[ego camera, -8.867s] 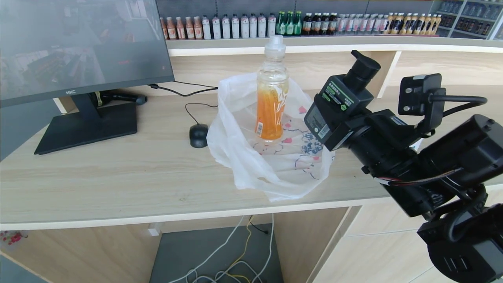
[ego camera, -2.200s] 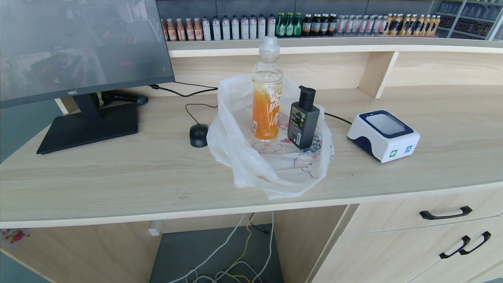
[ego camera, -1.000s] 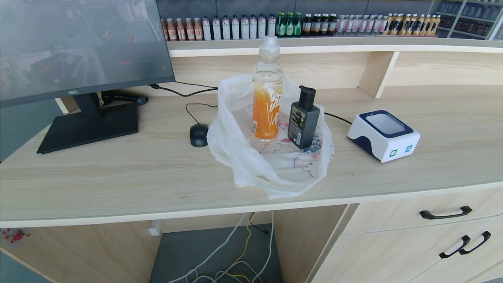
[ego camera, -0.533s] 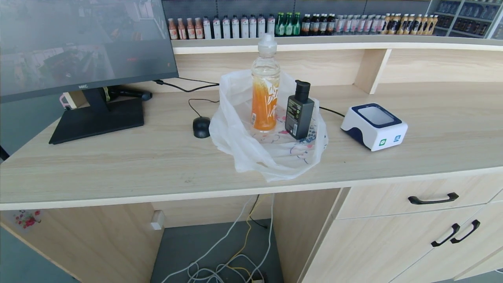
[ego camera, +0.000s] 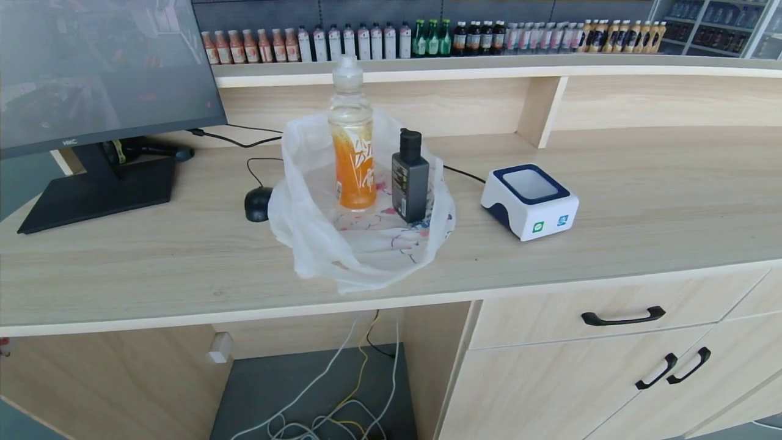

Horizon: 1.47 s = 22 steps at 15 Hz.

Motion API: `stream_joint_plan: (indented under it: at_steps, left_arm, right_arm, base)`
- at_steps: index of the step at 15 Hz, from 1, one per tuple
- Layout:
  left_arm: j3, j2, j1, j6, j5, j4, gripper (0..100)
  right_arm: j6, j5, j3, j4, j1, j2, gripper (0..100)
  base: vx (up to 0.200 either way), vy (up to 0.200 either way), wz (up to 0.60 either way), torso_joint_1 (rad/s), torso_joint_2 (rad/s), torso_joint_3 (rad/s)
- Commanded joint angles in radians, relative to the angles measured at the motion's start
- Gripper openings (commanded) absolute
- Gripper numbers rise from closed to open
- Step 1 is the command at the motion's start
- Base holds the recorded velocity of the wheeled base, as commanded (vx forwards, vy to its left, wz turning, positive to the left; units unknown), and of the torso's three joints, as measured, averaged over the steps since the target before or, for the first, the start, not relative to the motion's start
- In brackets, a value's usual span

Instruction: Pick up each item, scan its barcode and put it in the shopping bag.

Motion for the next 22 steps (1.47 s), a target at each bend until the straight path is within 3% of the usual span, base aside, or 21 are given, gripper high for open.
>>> stream_joint_plan:
  at_steps: [1, 15, 22]
  left_arm:
    - [0.0, 0.0, 0.0, -0.001, 0.0, 0.0, 100]
    - [0.0, 0.0, 0.0, 0.004, 0.0, 0.0, 100]
    - [0.0, 0.0, 0.0, 0.004, 0.0, -0.002, 100]
  right_arm:
    - [0.002, 0.001, 0.0, 0.0, 0.001, 0.002, 100]
    - [0.007, 0.001, 0.0, 0.0, 0.001, 0.002, 100]
    - [0.007, 0.001, 0.0, 0.0, 0.001, 0.002, 100]
  base:
    - [0.0, -0.2, 0.0, -0.002, 0.0, 0.007]
    - [0.0, -0.2, 0.0, 0.003, 0.0, 0.003]
    - [0.0, 0.0, 0.0, 0.0, 0.0, 0.0]
